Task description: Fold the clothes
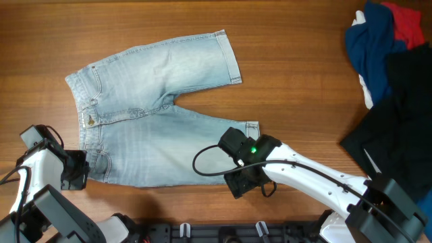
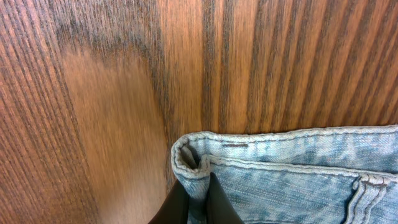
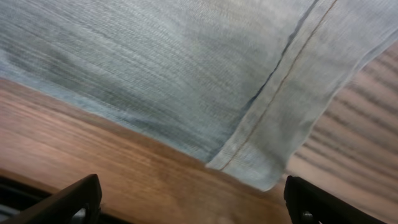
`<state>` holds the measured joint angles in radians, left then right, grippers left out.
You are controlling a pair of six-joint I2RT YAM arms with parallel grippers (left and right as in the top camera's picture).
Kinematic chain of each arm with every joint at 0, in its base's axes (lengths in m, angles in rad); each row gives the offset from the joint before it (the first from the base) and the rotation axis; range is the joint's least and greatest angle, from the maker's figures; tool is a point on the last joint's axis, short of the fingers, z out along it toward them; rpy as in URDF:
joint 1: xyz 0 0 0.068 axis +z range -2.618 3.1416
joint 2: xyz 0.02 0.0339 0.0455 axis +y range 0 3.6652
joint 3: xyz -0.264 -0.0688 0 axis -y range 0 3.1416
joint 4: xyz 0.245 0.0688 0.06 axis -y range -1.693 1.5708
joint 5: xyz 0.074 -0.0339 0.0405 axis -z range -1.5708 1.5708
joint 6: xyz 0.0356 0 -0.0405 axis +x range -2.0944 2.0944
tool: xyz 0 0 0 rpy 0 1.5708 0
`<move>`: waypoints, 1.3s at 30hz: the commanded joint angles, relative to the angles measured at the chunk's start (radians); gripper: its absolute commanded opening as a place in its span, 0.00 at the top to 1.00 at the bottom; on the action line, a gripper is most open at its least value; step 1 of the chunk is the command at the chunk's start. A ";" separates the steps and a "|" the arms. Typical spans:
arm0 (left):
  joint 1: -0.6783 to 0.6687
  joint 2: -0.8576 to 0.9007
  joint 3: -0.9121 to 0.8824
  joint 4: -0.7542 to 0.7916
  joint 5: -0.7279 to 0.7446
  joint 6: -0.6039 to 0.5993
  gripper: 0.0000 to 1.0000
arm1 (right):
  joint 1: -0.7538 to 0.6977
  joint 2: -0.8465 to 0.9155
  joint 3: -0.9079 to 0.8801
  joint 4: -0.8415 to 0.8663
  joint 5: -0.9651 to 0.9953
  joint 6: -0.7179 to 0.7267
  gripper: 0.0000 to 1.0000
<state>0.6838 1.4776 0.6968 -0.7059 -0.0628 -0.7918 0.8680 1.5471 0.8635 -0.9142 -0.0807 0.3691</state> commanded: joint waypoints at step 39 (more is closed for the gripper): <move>0.008 0.013 -0.011 -0.008 0.002 -0.002 0.96 | -0.093 0.003 -0.006 0.019 -0.374 1.032 0.06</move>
<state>0.6838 1.4776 0.6968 -0.7055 -0.0624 -0.7918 0.7883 1.5471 0.8577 -0.9287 -0.4881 1.2842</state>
